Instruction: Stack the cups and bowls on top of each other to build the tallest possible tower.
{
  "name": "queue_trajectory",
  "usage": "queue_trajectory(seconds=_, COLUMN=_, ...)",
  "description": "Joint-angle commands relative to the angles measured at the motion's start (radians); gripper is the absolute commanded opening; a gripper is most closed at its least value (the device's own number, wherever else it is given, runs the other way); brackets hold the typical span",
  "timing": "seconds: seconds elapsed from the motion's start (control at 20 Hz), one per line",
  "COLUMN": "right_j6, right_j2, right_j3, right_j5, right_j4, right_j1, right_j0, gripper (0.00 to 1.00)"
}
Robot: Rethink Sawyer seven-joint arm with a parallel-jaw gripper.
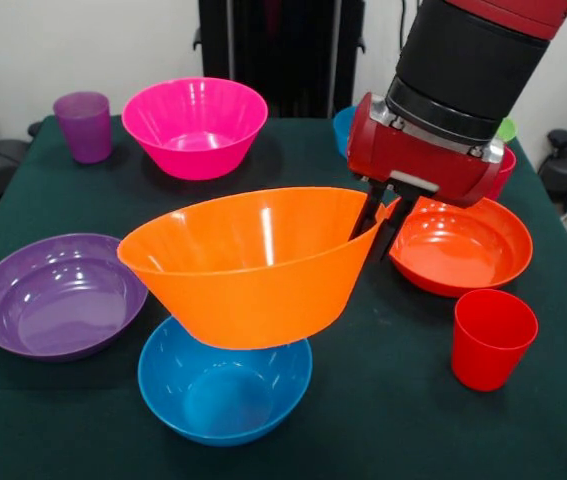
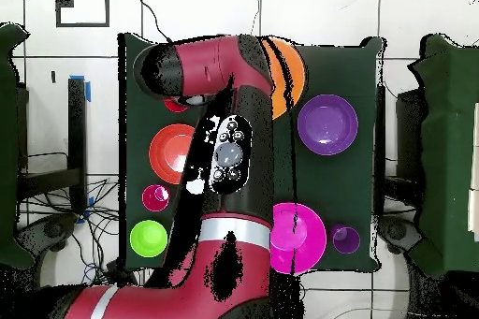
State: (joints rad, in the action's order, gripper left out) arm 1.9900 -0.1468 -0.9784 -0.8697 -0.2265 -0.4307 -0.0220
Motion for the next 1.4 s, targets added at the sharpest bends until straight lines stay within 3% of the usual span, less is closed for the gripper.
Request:
queue_trajectory(seconds=0.05, right_j6=-0.055, right_j2=0.031, right_j3=0.111, right_j5=-0.067, right_j4=-0.062, right_j1=0.028, right_j0=-0.001, gripper=0.0)
queue_trajectory(seconds=0.95, right_j6=-0.234, right_j2=0.042, right_j3=0.736, right_j5=-0.393, right_j4=-0.051, right_j1=0.313, right_j0=0.041, gripper=0.0)
queue_trajectory(seconds=1.2, right_j6=-0.31, right_j2=0.023, right_j3=0.814, right_j5=-0.456, right_j4=-0.05, right_j1=0.359, right_j0=0.045, gripper=0.0)
queue_trajectory(seconds=1.4, right_j6=-0.348, right_j2=-0.003, right_j3=0.804, right_j5=-0.495, right_j4=-0.04, right_j1=0.358, right_j0=0.039, gripper=0.0)
